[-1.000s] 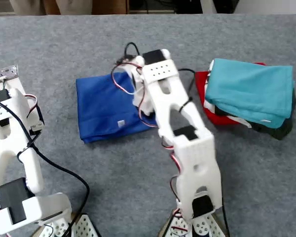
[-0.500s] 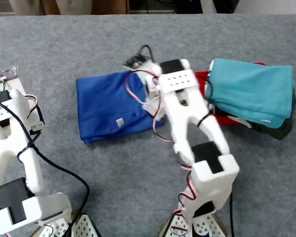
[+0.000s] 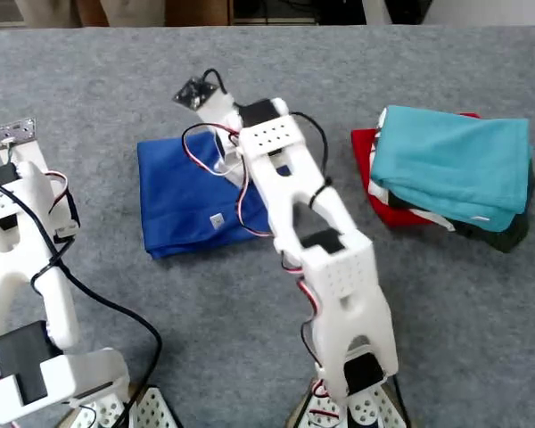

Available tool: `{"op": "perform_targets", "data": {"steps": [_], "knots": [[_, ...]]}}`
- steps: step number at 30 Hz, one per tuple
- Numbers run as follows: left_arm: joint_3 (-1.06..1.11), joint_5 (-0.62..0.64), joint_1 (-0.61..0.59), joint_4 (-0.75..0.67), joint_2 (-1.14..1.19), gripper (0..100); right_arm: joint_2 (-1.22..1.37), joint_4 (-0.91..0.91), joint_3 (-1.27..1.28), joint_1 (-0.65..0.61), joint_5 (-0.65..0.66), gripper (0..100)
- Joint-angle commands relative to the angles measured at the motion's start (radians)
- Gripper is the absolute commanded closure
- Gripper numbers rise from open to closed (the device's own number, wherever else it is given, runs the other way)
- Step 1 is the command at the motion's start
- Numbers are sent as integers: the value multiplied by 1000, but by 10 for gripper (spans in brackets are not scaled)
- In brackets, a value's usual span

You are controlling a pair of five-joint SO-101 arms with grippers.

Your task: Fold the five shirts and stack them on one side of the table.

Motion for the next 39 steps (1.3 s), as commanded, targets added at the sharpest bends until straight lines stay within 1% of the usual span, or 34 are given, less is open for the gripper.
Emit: {"op": "perform_targets", "data": {"steps": [1,4,6,10,12,19,22,25,27,30,32,36,39], "knots": [[-2,-5,-29,-11,-4,981,35,203,-163,2,11,998],[-2,-5,-32,-11,-4,981,68,393,-251,7,14,998],[-3,-5,-28,-11,-4,981,76,413,-255,31,8,998],[-5,-5,-28,-11,-4,981,-5,413,-179,81,6,998],[-3,-5,-34,-11,-4,981,-81,413,-96,84,6,998],[-9,-5,-34,-12,-4,981,-364,405,337,94,15,998],[-11,-5,-34,-12,-4,981,-469,356,513,148,20,998],[-12,-5,-29,-12,-4,981,-556,258,607,236,74,998],[-12,-5,-23,-12,-8,981,-601,221,599,269,75,998],[-21,0,29,-11,-12,981,-638,196,519,266,68,997],[-37,3,75,-9,-12,981,-633,178,433,237,54,997],[-107,6,189,-5,-2,981,-553,117,255,165,-44,997],[-186,68,259,-21,15,980,-435,34,142,130,-101,997]]}}
